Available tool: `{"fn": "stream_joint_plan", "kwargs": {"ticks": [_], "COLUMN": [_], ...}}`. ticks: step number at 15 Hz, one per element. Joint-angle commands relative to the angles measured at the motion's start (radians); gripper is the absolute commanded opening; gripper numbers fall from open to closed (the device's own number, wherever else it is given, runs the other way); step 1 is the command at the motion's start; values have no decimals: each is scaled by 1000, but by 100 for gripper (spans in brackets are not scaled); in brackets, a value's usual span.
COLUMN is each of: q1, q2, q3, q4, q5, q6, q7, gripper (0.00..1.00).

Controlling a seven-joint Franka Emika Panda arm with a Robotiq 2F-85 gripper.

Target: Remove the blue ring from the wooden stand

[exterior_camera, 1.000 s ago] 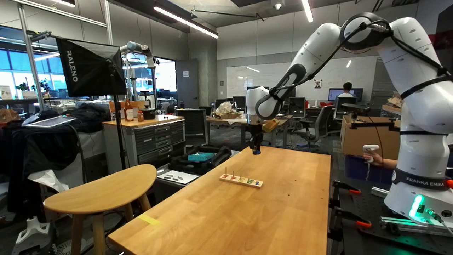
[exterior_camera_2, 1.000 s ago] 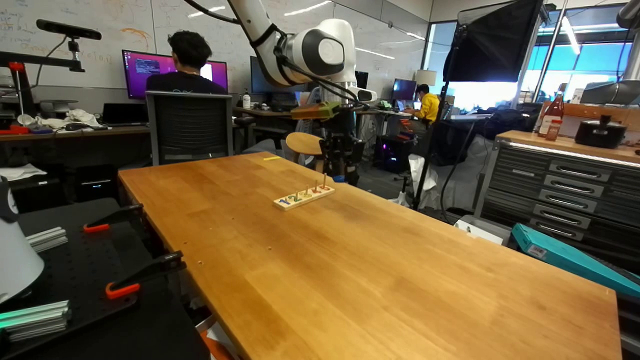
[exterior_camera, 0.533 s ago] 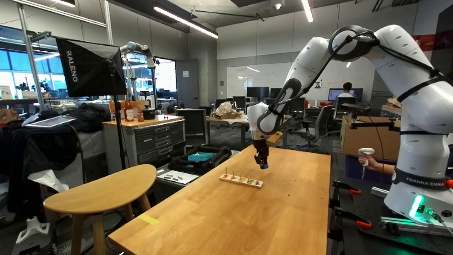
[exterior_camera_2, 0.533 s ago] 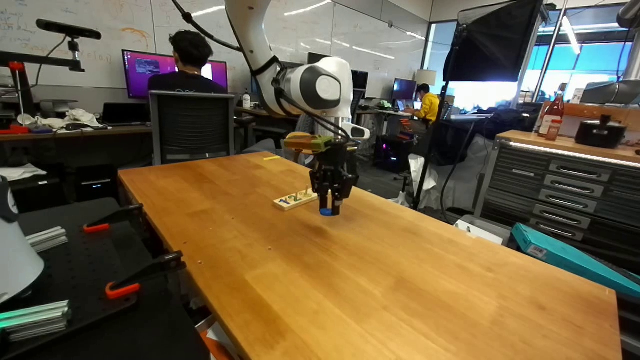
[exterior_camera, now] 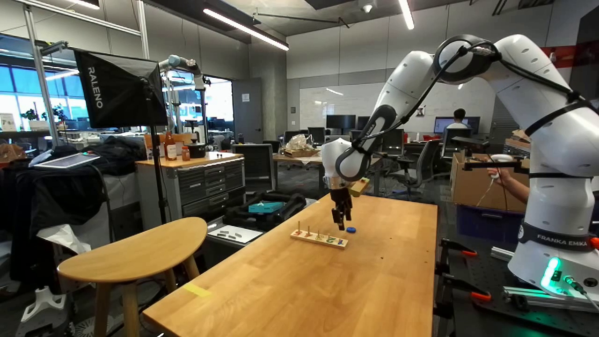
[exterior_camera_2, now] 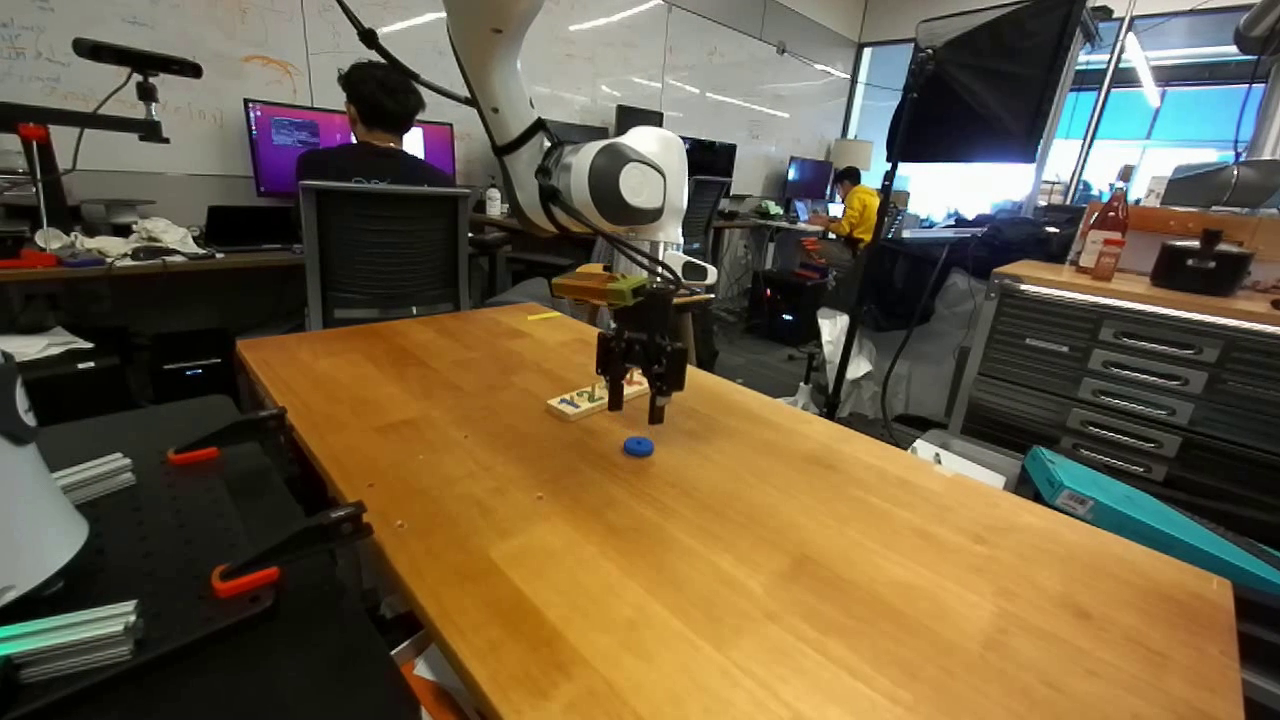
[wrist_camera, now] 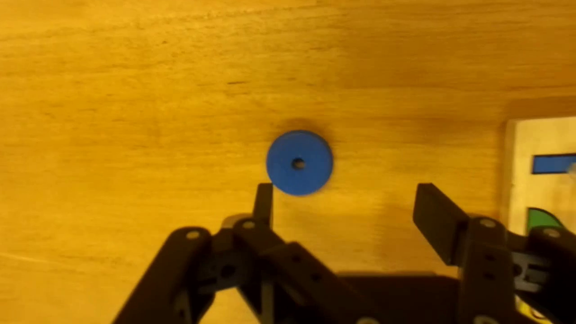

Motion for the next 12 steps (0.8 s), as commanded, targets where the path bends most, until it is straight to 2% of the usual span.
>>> {"fn": "stream_joint_plan", "kwargs": {"ticks": [1, 5, 8, 9, 12], "q1": [20, 13, 15, 23, 22], "q2": [-170, -337, -468, -373, -409], "q3": [54, 128, 140, 133, 134], "q4": [-43, -42, -20, -3, -11], "q5": [14, 71, 98, 67, 69], "q6": [-104, -310, -498, -408, -429], "q7": [-71, -180, -210, -167, -169], "gripper": [100, 100, 100, 100, 100]}}
